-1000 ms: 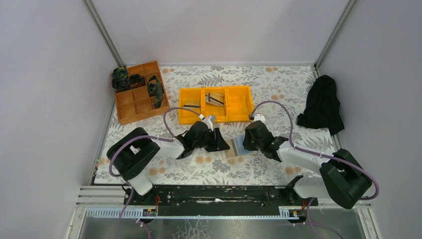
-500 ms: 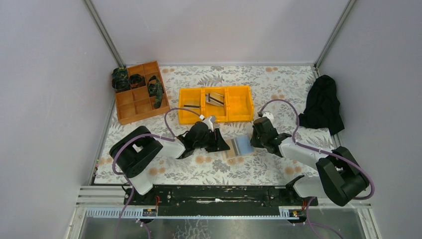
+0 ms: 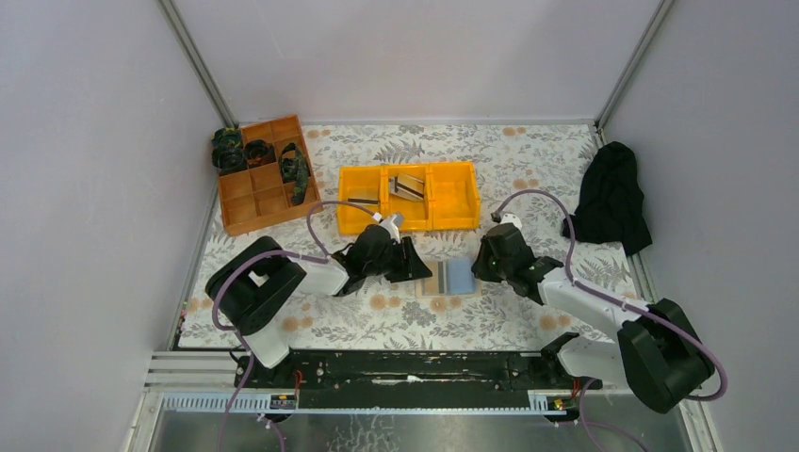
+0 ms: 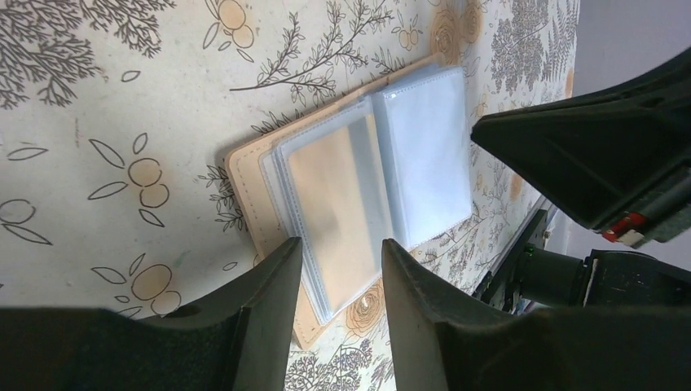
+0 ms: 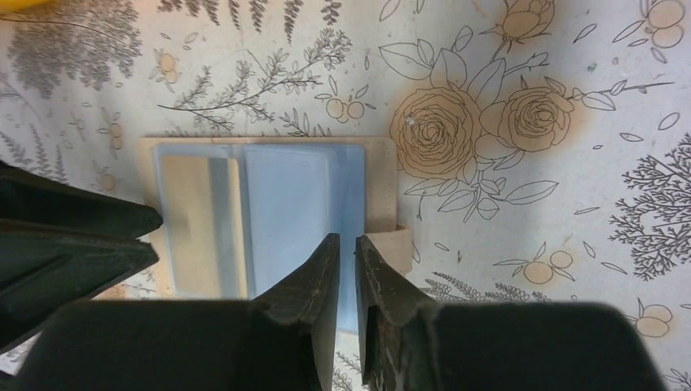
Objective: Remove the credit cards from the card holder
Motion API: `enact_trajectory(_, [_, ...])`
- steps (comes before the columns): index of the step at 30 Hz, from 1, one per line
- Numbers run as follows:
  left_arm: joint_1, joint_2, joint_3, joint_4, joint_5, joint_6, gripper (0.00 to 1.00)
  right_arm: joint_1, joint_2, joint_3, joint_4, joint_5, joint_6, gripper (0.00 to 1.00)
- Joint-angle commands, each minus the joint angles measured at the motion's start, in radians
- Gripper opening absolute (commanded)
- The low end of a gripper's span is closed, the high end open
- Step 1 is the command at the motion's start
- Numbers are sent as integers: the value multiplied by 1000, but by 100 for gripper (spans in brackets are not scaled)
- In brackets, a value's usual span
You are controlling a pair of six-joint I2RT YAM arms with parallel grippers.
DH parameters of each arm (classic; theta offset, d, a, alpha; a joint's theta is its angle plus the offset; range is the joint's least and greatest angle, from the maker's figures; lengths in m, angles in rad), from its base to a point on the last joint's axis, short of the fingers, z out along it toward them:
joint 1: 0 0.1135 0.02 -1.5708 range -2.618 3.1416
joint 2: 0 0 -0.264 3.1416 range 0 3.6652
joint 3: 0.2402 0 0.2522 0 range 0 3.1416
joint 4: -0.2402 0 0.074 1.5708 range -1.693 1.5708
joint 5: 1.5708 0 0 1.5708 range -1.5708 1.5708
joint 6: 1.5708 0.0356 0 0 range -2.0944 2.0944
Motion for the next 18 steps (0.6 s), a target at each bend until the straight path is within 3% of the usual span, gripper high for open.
enact_trajectory(1, [14, -12, 25, 21, 18, 21, 48, 2, -70, 36, -47, 30, -14, 20])
enact_trajectory(8, [14, -51, 3, 21, 7, 18, 49, 4, -1, 76, 10, -52, -12, 20])
enact_trajectory(12, [14, -76, -9, 21, 2, 27, 58, 7, 50, 67, 75, -90, 7, 20])
enact_trajectory(15, [14, -84, -15, 31, 1, 26, 92, 21, 88, 79, 102, -118, 11, 22])
enact_trajectory(16, [15, -85, -19, 43, 4, 24, 99, 31, 97, 83, 105, -119, 10, 23])
enact_trajectory(18, [14, -84, -35, 87, 12, 9, 100, 51, 116, 100, 113, -121, 5, 25])
